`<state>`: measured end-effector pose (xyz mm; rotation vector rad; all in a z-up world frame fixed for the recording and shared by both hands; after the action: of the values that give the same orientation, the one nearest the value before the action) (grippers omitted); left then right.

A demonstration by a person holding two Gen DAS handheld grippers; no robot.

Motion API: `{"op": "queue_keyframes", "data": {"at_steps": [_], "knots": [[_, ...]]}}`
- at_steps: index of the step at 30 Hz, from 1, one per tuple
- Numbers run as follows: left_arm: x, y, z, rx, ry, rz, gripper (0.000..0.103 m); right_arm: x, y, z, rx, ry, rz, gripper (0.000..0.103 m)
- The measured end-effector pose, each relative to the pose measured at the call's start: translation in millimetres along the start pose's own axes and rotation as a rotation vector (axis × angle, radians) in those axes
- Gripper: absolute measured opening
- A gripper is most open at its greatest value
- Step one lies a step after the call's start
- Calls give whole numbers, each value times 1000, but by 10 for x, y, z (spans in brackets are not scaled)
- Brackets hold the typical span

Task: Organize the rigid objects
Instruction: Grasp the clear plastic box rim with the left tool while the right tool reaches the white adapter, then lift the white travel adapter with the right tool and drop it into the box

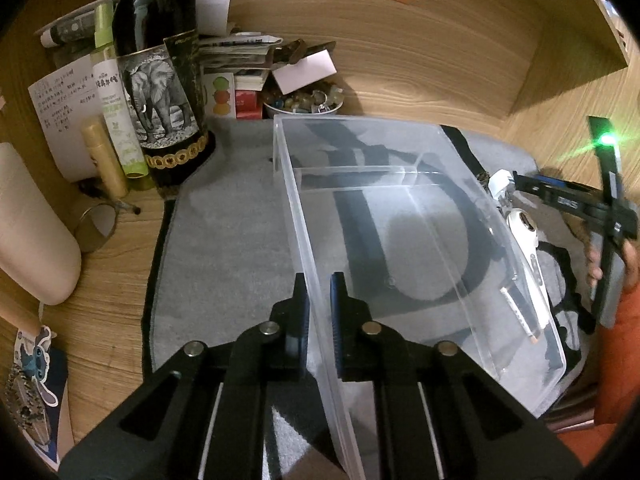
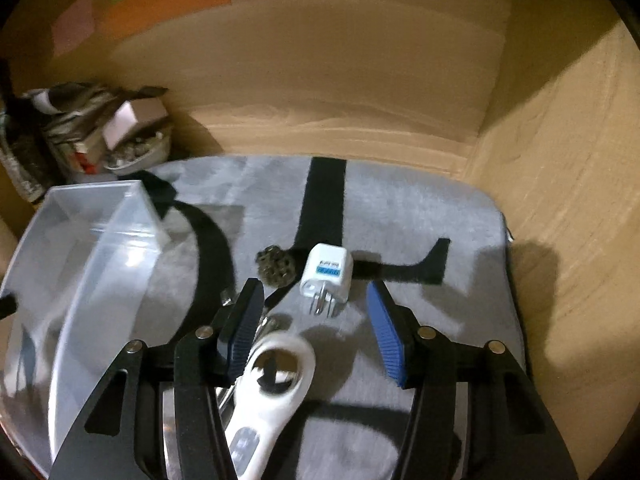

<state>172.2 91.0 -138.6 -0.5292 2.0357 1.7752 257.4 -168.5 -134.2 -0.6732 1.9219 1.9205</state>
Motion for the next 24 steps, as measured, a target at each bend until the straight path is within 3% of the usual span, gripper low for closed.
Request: {"op": "queue_keyframes", "data": {"at_steps": [10, 14, 24], "knots": [[-9, -3, -3, 7, 7, -6, 10, -143, -543, -54, -5, 10, 135, 50], [-11, -4, -2, 6, 6, -5, 10, -153, -631, -49, -15, 13, 155, 34], [-8, -7, -2, 1, 0, -7, 10, -187, -306, -15, -21, 15, 74, 34]]}}
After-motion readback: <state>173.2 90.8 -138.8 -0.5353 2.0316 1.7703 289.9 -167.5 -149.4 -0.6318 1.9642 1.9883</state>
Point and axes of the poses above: each gripper's, at about its wrist camera, not at the fingertips, and y roughly against the way its jaws point, z to its left, x to its underside, the point moved 7 cm from there along -y, roughly the way its jaws point, and after that the axes turned 7 degrees about z, right-handed, at the moved point
